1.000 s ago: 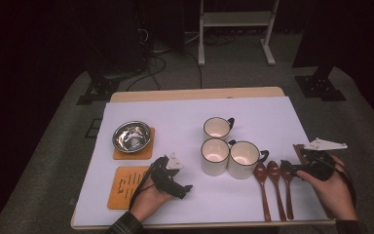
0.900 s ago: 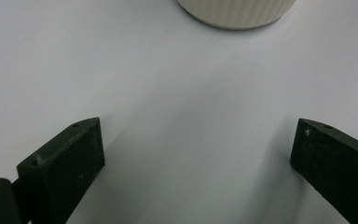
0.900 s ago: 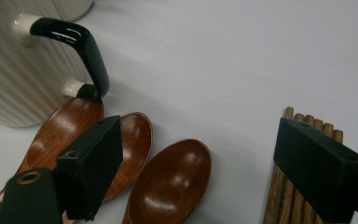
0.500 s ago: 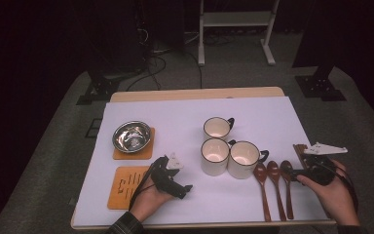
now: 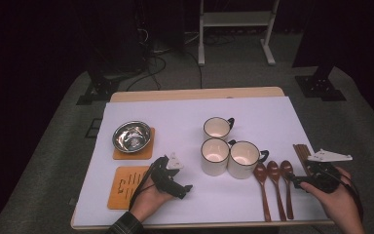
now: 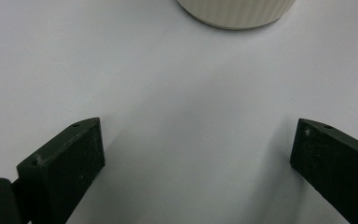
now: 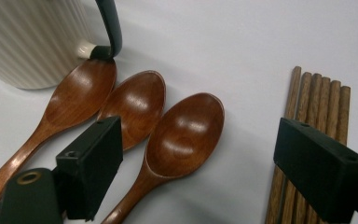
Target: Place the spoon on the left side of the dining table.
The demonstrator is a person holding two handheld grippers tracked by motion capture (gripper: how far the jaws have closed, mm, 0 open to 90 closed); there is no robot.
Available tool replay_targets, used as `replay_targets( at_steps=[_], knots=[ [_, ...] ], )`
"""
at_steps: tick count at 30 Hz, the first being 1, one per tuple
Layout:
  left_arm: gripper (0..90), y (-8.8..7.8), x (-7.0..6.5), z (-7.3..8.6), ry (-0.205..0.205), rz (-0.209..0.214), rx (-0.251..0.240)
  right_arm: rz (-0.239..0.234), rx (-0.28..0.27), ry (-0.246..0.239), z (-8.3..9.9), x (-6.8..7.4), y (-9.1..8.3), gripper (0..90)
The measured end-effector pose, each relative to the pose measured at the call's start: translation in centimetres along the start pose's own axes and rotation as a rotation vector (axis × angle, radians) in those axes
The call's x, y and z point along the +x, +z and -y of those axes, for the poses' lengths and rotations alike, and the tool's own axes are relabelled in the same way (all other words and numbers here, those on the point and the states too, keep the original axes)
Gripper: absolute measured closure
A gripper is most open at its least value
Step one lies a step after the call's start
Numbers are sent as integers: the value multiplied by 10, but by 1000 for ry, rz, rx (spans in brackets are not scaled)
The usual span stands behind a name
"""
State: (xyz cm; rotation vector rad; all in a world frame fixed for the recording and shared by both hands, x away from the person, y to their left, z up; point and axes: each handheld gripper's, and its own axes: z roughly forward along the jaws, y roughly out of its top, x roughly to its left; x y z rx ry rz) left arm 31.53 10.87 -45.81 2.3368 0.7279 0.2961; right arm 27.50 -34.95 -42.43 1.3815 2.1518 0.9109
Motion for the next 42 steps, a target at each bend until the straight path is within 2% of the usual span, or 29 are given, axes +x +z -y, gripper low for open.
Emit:
replay_targets(
  at_steps=[11, 22, 33, 42],
  knots=[
    [18, 0, 0, 0, -2, -1, -4, 10, 17, -11, 10, 6, -1, 145],
    [18, 0, 0, 0, 1, -2, -4, 4, 35, -2, 18, 11, 2, 145],
    [18, 0, 0, 0, 1, -2, -4, 4, 61, -14, 20, 13, 8, 145],
    [18, 0, 0, 0, 1, -2, -4, 9, 67, -17, 25, 15, 5, 146]
  ],
)
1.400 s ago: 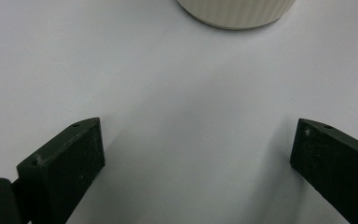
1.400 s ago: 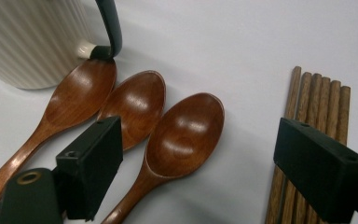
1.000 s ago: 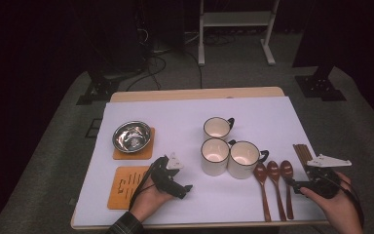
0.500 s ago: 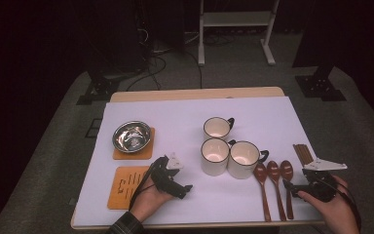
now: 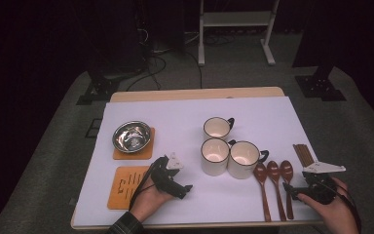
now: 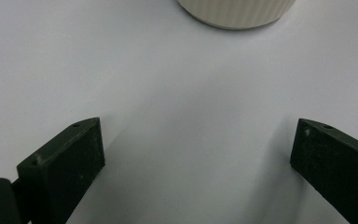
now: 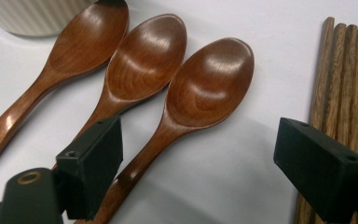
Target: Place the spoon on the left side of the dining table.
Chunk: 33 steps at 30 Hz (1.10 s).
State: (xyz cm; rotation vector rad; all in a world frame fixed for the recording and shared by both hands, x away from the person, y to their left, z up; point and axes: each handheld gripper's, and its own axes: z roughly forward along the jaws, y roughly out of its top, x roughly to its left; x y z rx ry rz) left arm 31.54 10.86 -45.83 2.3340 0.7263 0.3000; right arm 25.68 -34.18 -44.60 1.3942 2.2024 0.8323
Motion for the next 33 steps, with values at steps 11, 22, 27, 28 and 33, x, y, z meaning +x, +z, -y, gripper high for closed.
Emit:
replay_targets(
  at_steps=[11, 22, 27, 28, 33],
  knots=[
    [18, 0, 0, 0, 0, 0, 0, 7, 17, -12, 1, 0, 1, 152],
    [18, 0, 0, 0, 0, 0, 0, 34, 12, -38, 1, -3, -2, 235],
    [18, 0, 0, 0, 0, 0, 0, 33, 13, -34, 2, -4, -3, 252],
    [18, 0, 0, 0, 0, 0, 0, 32, 13, -34, 2, -4, -3, 268],
    [18, 0, 0, 0, 0, 0, 0, 26, 10, -33, 2, -6, -4, 338]
  ],
)
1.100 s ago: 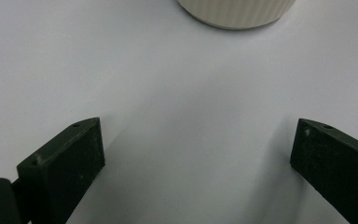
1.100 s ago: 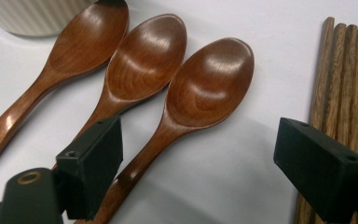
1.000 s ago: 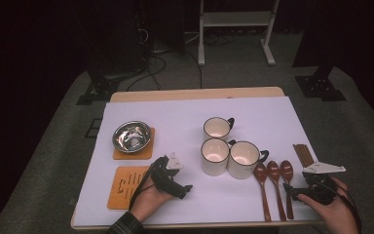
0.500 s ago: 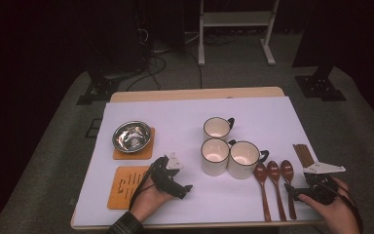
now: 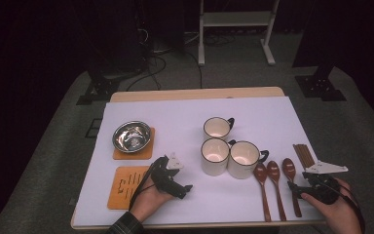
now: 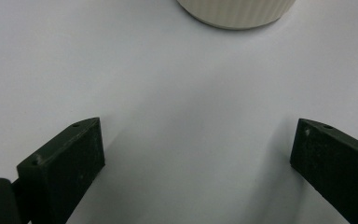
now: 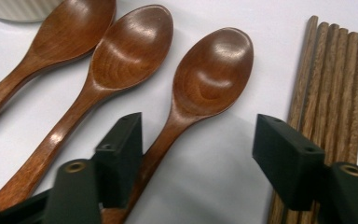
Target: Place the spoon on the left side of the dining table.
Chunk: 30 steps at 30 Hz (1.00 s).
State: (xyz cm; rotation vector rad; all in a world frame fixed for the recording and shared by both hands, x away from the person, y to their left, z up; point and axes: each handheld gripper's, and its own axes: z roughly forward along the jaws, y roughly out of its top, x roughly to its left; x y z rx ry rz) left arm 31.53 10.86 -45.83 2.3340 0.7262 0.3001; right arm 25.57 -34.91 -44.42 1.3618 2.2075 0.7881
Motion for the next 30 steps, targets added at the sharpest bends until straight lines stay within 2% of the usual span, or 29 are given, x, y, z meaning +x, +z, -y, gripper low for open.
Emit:
replay_targets(
  at_steps=[6, 19, 30],
  knots=[
    [18, 0, 0, 0, -2, 0, -2, -7, 5, 8, 1, -3, -1, 404],
    [18, 0, 0, 0, 0, 0, 0, 23, 7, 12, 3, -10, -2, 452],
    [18, 0, 0, 0, 0, 0, 0, 13, -9, 39, -1, -11, 1, 470]
  ],
)
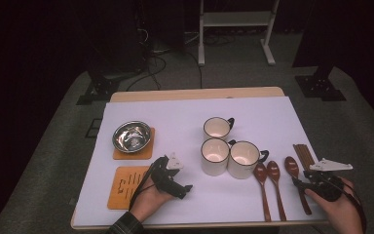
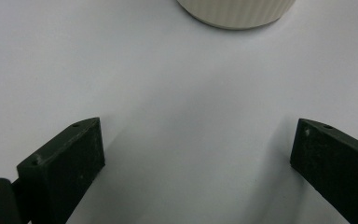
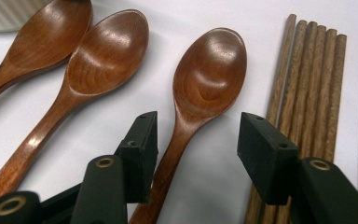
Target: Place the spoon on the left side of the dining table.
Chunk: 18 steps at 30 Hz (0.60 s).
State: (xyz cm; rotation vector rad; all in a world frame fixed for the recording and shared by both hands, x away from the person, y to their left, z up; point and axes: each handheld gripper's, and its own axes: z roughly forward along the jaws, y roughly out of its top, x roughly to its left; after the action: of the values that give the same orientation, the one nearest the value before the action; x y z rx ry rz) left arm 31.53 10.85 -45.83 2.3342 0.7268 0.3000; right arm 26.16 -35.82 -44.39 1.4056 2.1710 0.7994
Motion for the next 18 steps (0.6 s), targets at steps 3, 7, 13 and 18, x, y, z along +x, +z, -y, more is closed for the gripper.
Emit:
replay_targets(
  at_steps=[3, 7, 13, 18],
  knots=[
    [18, 0, 0, 0, 0, 0, 0, -9, 2, 14, -2, 0, 3, 481],
    [18, 0, 0, 0, 0, 0, 0, -12, -1, 38, -4, -1, 5, 508],
    [18, 0, 0, 0, 0, 0, 0, -15, 9, 43, -7, -1, 11, 551],
    [18, 0, 0, 0, 1, 0, 3, -9, 3, 41, -8, -3, 14, 569]
  ],
)
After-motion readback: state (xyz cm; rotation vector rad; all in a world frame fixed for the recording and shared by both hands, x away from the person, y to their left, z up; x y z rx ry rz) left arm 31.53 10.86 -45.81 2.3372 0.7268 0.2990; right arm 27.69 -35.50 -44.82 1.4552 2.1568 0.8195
